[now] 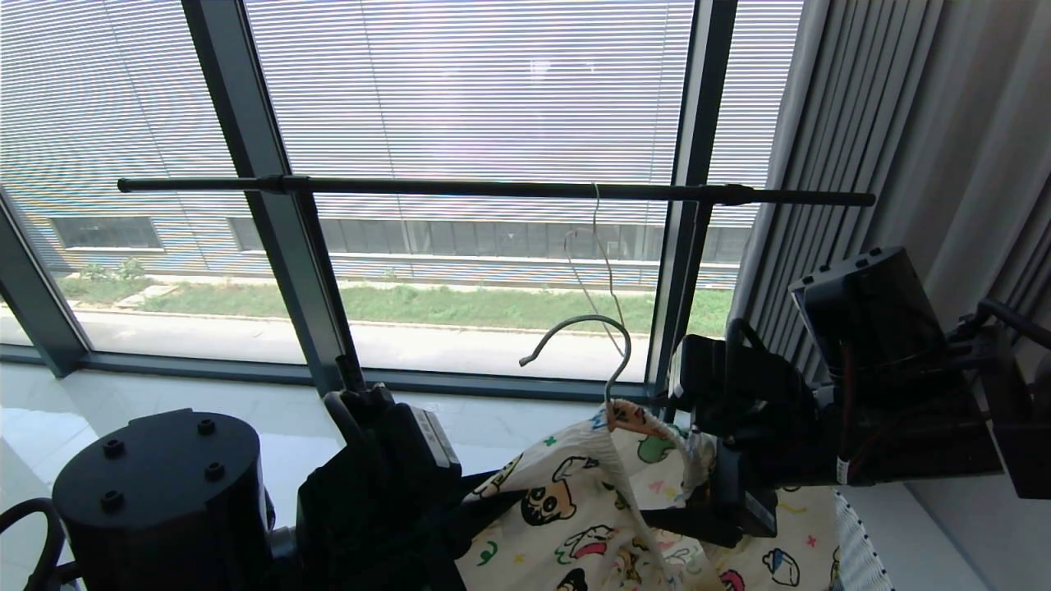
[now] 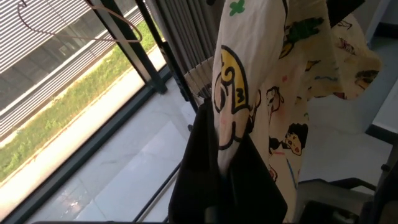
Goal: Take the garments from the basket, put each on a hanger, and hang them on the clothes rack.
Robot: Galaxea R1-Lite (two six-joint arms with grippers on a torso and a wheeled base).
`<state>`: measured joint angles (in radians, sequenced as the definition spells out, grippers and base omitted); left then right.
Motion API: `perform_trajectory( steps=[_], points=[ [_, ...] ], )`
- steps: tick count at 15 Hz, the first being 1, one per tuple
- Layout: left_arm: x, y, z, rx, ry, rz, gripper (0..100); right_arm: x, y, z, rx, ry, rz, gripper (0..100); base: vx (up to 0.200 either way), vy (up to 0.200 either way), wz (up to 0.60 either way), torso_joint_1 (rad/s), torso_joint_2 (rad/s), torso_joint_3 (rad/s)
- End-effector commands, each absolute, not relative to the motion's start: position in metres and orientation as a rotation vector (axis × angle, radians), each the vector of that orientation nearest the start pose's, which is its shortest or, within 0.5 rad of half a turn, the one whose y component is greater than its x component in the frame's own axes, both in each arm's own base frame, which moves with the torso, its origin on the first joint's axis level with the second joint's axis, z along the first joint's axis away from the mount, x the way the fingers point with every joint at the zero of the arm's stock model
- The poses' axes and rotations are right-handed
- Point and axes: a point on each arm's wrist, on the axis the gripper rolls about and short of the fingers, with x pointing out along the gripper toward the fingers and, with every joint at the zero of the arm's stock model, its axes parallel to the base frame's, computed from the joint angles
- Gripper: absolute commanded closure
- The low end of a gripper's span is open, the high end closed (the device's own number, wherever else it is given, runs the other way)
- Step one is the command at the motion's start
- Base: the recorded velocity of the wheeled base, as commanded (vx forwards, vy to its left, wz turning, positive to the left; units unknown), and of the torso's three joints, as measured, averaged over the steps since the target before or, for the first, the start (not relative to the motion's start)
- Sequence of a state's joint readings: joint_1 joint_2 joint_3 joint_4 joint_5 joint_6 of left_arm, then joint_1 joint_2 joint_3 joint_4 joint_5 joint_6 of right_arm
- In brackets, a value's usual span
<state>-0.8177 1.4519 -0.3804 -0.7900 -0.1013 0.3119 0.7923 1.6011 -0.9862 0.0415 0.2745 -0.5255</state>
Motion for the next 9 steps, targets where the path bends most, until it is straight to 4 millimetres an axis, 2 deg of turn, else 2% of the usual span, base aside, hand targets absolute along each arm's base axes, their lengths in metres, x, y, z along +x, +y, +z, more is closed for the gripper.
perform_trajectory(
  steps=[1,9],
  points=[
    [0.1434,-0.1563,0.1523,0.395,0.125,-0.951,100,0.1904,0.2015,0.1969,-0.635,0.388,1.186,100,0.0,0.0,0.0,0.0,0.0,0.0],
    [0.1426,-0.1577,0.1517,0.42,0.115,-0.959,100,0.1904,0.2012,0.2001,-0.644,0.37,1.162,100,0.0,0.0,0.0,0.0,0.0,0.0]
  ],
)
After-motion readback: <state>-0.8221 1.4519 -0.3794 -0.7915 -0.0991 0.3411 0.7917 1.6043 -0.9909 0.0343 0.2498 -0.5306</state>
